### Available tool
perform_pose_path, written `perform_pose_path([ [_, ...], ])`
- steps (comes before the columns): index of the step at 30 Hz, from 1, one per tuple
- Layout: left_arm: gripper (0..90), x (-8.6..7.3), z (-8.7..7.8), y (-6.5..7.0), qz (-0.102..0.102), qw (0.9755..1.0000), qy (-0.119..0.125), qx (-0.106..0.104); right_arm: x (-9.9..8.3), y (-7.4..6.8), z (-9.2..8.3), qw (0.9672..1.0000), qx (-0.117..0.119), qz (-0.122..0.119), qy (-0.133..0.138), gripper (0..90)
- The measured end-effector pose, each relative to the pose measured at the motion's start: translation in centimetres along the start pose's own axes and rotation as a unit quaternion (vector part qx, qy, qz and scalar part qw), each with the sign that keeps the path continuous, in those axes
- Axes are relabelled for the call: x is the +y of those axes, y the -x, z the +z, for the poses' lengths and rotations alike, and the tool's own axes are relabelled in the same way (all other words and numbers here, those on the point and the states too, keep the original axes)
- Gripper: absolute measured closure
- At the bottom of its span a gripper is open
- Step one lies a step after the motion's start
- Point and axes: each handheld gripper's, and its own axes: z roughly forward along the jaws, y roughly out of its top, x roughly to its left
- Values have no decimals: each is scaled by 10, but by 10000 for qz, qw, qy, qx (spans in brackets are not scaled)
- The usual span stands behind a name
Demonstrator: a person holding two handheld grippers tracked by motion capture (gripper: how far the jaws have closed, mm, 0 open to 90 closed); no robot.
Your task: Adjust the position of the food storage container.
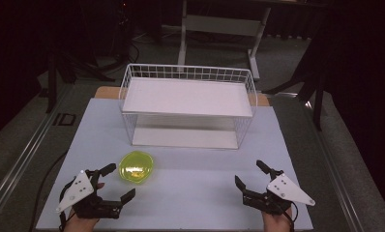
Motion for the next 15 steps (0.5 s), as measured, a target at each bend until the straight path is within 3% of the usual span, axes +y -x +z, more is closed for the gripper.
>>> perform_pose_path([
  [7, 19, 6, -2, 1, -44, 9999, 122, -103, 3, 0, 1, 9999, 81, 73, 74, 157],
  [8, 19, 9, -3, 1, -164, 9995, 100, -266, 2, 0, 2, 9999, 98, 84, 99, 148],
  [11, 19, 10, -4, -2, -229, 9992, 5, -335, 2, -1, 3, 9997, 122, 138, 129, 133],
  [15, 53, 12, -7, -9, -244, 9994, -11, -245, 4, -2, 3, 9995, 177, 128, 217, 135],
])
